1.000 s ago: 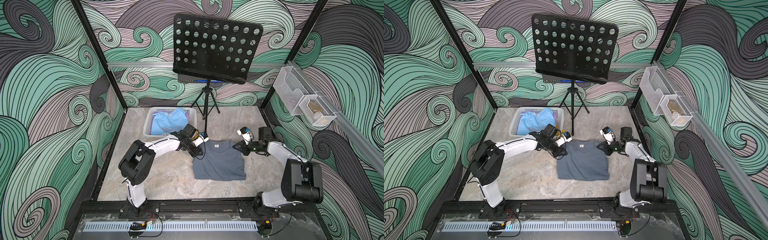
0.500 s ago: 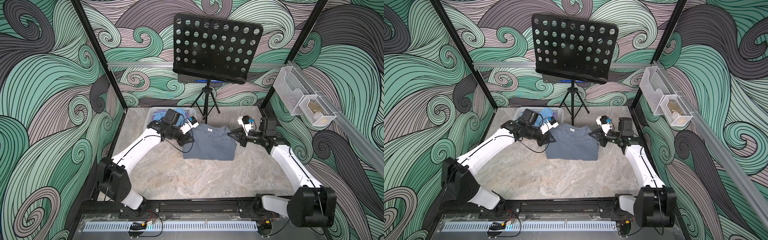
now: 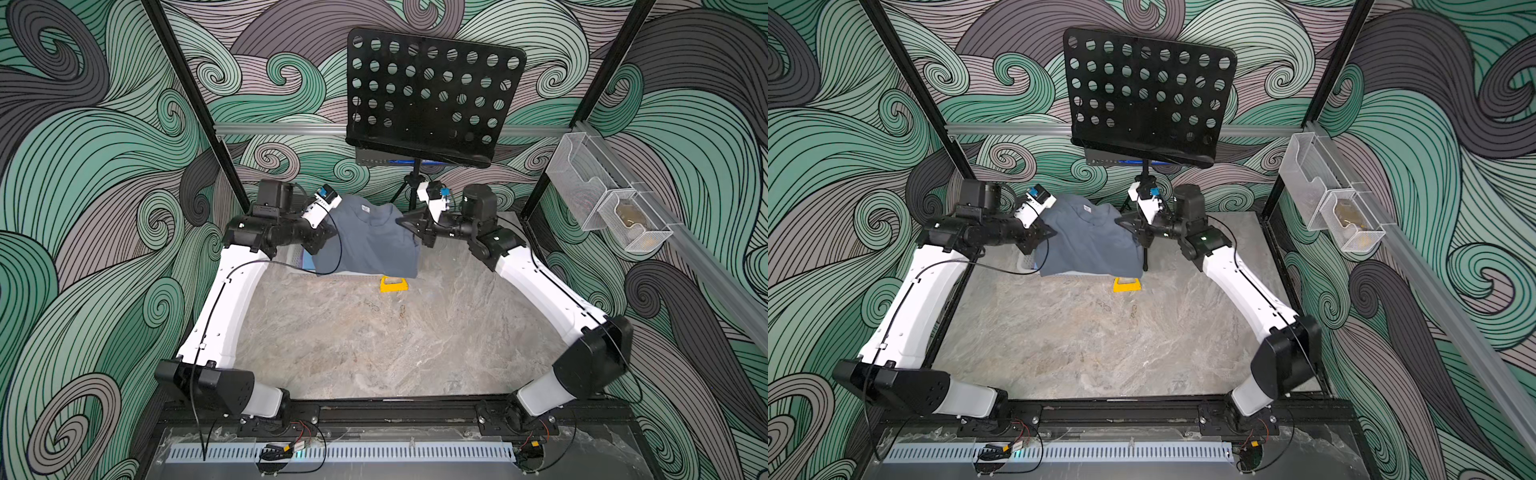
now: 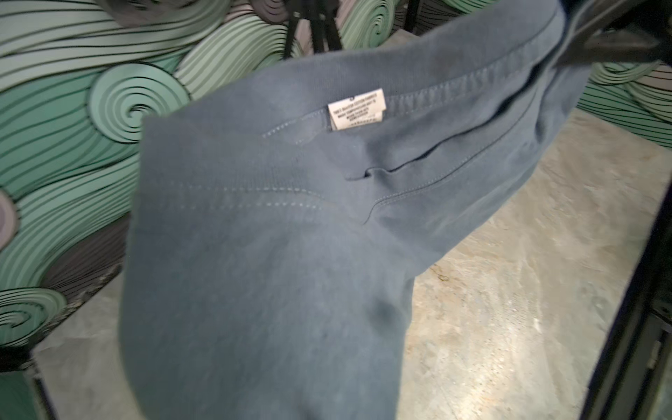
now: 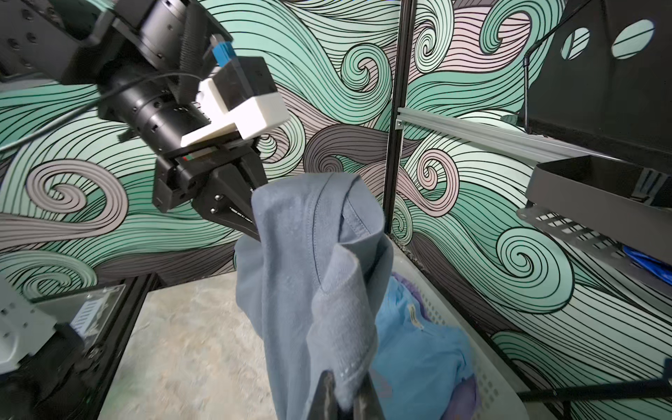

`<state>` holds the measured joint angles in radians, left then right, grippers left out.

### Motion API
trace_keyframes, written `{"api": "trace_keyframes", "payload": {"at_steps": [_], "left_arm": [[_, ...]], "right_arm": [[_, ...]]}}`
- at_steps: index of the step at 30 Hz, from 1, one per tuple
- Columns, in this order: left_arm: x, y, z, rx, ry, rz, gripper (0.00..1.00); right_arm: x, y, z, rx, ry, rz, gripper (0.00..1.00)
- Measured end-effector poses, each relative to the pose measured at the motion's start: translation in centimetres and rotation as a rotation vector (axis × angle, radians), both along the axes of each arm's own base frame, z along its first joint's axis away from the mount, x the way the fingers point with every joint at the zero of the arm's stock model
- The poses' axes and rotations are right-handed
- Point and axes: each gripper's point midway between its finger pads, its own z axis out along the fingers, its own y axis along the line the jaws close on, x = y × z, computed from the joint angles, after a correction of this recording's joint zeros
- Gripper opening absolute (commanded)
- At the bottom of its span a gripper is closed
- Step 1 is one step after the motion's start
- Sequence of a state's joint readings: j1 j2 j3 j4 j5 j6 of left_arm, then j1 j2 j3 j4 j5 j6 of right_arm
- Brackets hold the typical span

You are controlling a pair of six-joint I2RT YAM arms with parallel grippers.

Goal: Put the folded t-shirts into the basket
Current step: Pick up the T-shirt from the center of the board, then place the T-shirt in the bin.

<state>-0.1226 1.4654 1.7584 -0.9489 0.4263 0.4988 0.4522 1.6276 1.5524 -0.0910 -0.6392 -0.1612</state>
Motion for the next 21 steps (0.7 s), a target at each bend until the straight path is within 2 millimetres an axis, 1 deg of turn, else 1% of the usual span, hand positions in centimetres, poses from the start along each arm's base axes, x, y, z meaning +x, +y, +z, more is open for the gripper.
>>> {"api": "trace_keyframes", "payload": {"at_steps": [2,5,9,11,14,17,21], "left_arm": [[1.7,1.9,0.2,0.02,-0.01,0.049,0.0],[4.2,4.0,-0.5,0.04,0.01,0.101,0.0],[7.0,6.1,-3.1,0.06,0.076,0.146,0.0],[7.9,6.9,-4.5,0.066,0.11,0.16,0.0],[8.7,7.7,-6.1,0.073,0.157,0.173,0.0],[8.7,7.9,-7.3,0.078,0.194,0.172,0.0],[8.3,8.0,-7.8,0.086,0.219,0.166,0.0]], "right_arm": [[1.6,1.5,-0.2,0.007,0.012,-0.016,0.0],[4.1,3.4,-0.9,0.016,0.036,-0.034,0.0],[7.2,4.9,-2.5,0.017,0.073,-0.053,0.0],[8.4,5.5,-3.9,0.009,0.098,-0.06,0.0],[9.2,6.0,-5.9,-0.012,0.138,-0.064,0.0],[9.4,6.4,-7.4,-0.027,0.168,-0.061,0.0],[9.2,6.7,-7.7,-0.031,0.178,-0.056,0.0]]}}
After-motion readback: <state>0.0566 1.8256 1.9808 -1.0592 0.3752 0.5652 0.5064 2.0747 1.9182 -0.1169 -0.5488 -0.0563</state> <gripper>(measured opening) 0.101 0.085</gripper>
